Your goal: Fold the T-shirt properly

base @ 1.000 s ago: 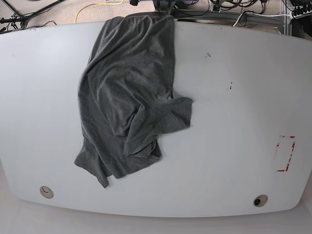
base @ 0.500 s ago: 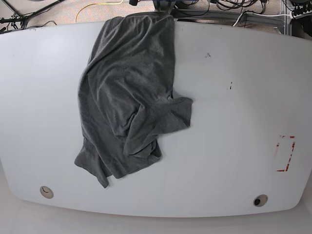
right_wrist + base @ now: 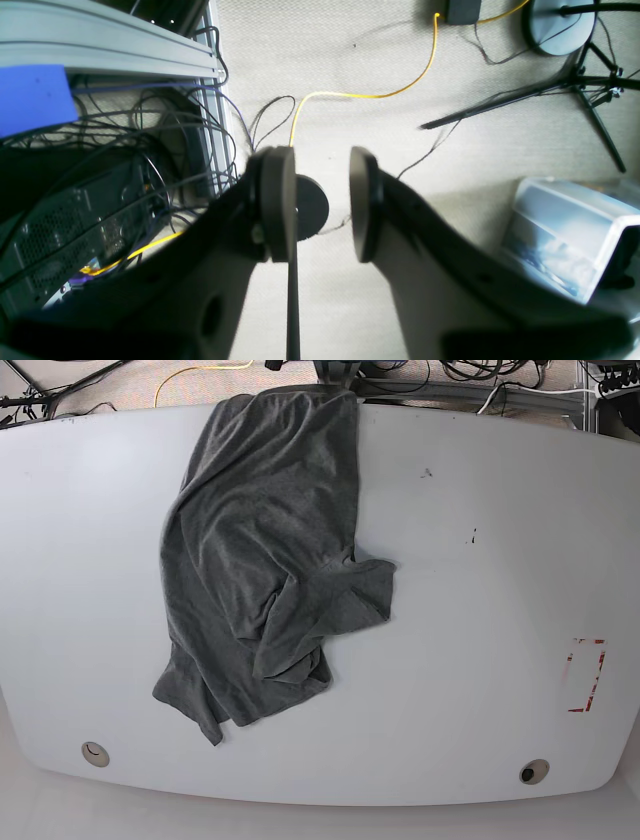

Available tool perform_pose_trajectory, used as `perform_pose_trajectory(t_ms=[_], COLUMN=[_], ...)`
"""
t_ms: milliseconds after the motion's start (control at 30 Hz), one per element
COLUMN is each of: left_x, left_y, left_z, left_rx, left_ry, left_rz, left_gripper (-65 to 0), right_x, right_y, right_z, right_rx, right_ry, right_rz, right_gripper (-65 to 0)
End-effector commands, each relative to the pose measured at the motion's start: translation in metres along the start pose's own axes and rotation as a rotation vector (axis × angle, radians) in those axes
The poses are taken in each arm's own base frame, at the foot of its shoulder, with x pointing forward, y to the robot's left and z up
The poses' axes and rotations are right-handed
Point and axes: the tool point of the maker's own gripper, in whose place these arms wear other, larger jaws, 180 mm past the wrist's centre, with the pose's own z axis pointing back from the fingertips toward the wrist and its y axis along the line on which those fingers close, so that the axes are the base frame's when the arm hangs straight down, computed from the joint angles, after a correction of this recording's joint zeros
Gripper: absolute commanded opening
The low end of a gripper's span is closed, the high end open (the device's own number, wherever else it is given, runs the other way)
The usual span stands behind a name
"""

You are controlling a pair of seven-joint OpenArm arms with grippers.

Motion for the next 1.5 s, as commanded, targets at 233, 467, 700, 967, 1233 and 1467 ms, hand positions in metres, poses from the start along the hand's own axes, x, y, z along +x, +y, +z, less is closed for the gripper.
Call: perform_pose_trajectory(t_ms=[233,467,700,967,1233,1467], left_x=[0.017,0.024,0.029,0.053,0.068,0.074], left_y=[0.016,0.019,0.015,0.022,0.025,0.023], left_z=[0.016,0.023,0.035,0.054,0.070,0.081], left_rx=[0.074,0.086,0.067,0.083,0.088,0.091], left_ry=[-0.054,-0.077,-0.102,-0.167,-0.208,-0.223], left_rz=[-0.008,-0.017,-0.027,-0.030,-0.039,-0.095], left_gripper=[-17.8,-17.6,-17.9,-18.0,-18.0,-17.9], right_x=[0.012,0.018,0.020,0.033,0.047,0.050], right_y=[0.006,0.011,0.010,0.006,0.003,0.003], right_z=[0.032,0.045,0.056,0.068,0.076,0.084], right_rx=[-0.002,0.009,0.010,-0.005,-0.013,-0.018], right_ry=[-0.034,-0.056,-0.063,-0.106,-0.141,-0.136], right_rz=[0.015,0.028,0.036,0.049,0.064,0.068], right_gripper=[-47.5,-47.6,-47.7,-48.0,-48.0,-48.0])
